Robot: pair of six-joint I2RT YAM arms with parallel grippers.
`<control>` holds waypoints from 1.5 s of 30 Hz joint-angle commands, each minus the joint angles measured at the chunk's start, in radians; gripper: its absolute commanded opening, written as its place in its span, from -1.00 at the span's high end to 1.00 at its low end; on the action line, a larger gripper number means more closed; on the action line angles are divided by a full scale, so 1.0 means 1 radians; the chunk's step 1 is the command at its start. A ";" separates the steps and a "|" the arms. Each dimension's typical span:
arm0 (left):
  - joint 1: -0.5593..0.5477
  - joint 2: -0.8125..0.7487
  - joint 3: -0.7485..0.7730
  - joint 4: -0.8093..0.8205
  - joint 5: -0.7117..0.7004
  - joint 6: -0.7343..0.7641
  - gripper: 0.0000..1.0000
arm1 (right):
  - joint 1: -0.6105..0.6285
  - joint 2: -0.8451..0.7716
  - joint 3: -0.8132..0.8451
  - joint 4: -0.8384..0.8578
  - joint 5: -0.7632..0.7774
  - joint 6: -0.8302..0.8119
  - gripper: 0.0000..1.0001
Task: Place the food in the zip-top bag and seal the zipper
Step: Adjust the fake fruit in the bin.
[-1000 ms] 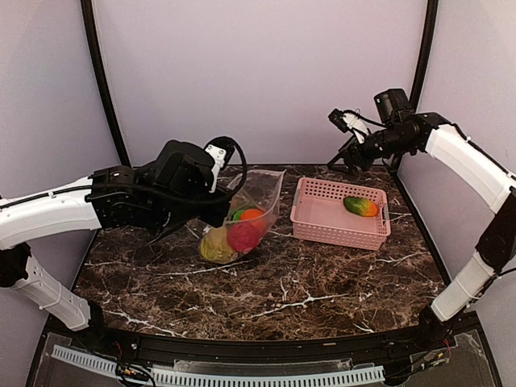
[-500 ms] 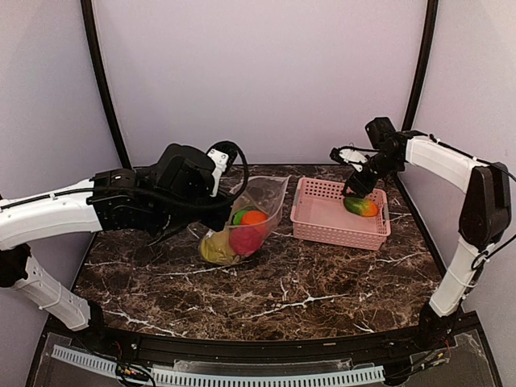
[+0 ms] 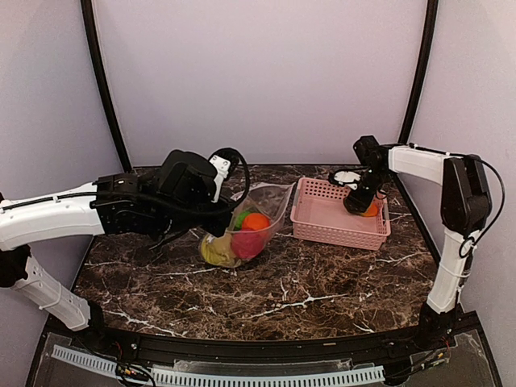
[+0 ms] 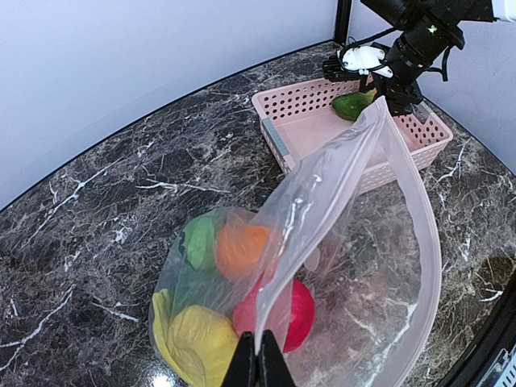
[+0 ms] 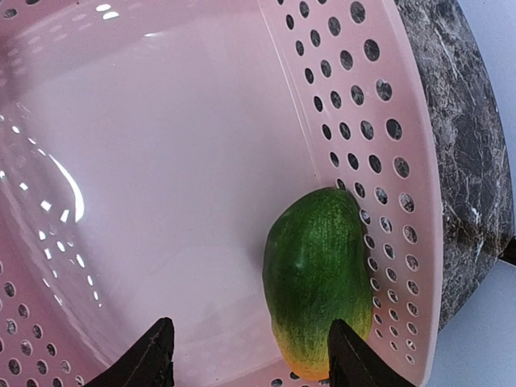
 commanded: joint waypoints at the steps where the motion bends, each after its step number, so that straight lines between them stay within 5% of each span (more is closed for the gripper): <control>1: 0.003 -0.047 -0.021 0.006 0.009 0.002 0.99 | -0.004 0.038 0.044 0.037 0.076 0.001 -0.25; 16: 0.003 -0.065 -0.044 0.014 0.005 0.002 0.99 | -0.030 0.146 0.081 0.053 0.152 0.025 -0.27; 26: 0.003 -0.056 -0.048 0.031 0.002 0.010 0.99 | 0.029 0.062 0.099 -0.161 -0.227 0.157 -0.25; 32: 0.003 -0.028 -0.030 0.029 0.023 0.015 0.99 | 0.018 0.061 0.127 -0.182 -0.211 0.206 -0.32; 45: 0.003 -0.032 -0.032 0.005 0.026 0.011 0.99 | 0.014 0.078 0.200 -0.273 -0.184 -0.003 -0.37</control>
